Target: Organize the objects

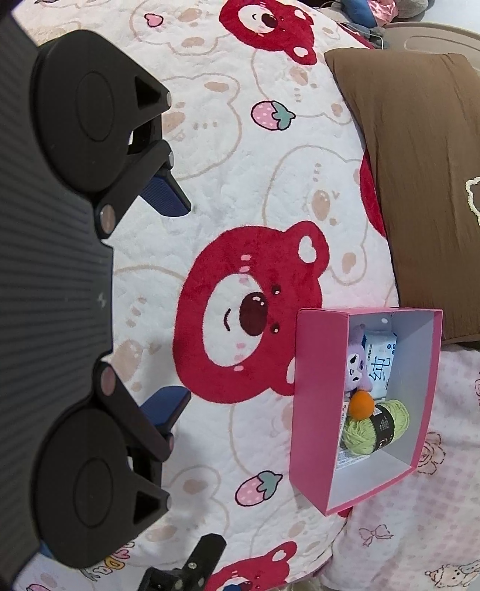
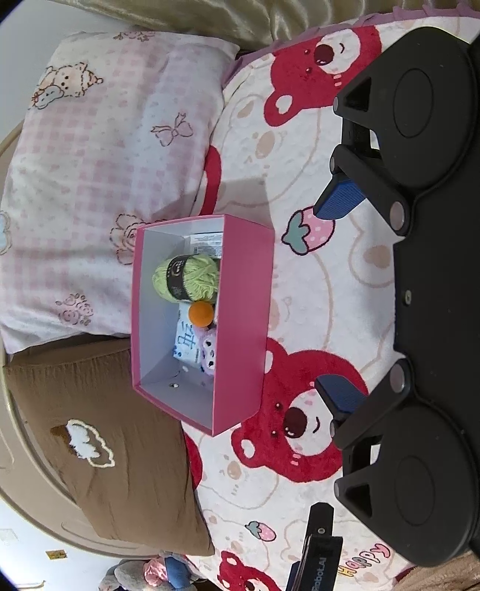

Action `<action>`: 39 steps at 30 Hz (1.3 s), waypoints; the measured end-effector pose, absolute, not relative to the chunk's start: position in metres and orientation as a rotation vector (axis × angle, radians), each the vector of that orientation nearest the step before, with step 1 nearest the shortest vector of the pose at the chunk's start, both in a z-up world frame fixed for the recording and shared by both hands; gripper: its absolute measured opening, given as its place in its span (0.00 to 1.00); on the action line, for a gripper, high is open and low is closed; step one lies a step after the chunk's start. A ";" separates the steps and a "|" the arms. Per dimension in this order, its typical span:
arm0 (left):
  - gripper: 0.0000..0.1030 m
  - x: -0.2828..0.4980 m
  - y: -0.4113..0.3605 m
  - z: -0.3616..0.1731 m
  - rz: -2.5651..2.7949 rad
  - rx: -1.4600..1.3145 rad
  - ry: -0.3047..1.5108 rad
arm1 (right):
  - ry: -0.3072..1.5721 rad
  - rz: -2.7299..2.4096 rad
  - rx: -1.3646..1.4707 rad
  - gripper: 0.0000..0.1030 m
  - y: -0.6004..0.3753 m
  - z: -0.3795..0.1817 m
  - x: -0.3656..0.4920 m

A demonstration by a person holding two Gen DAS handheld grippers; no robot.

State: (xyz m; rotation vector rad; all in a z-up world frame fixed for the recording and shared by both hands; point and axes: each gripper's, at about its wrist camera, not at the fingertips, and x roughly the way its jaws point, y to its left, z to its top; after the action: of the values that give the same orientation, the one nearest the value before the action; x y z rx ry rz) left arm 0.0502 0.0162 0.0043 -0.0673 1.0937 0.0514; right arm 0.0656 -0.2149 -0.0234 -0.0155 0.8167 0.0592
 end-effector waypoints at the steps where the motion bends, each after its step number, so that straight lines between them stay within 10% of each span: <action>1: 0.97 0.050 0.016 0.004 0.051 -0.064 1.094 | 0.814 0.059 -0.014 0.90 -0.215 -0.023 0.065; 39: 0.97 0.048 0.008 0.010 0.028 -0.054 1.108 | 0.824 0.111 -0.006 0.90 -0.214 -0.014 0.055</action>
State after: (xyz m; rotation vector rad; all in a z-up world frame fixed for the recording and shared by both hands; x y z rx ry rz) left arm 0.0483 0.0078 0.0105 -0.0544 1.1081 0.0283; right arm 0.0552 -0.2144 -0.0136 -0.0058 0.8239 0.1113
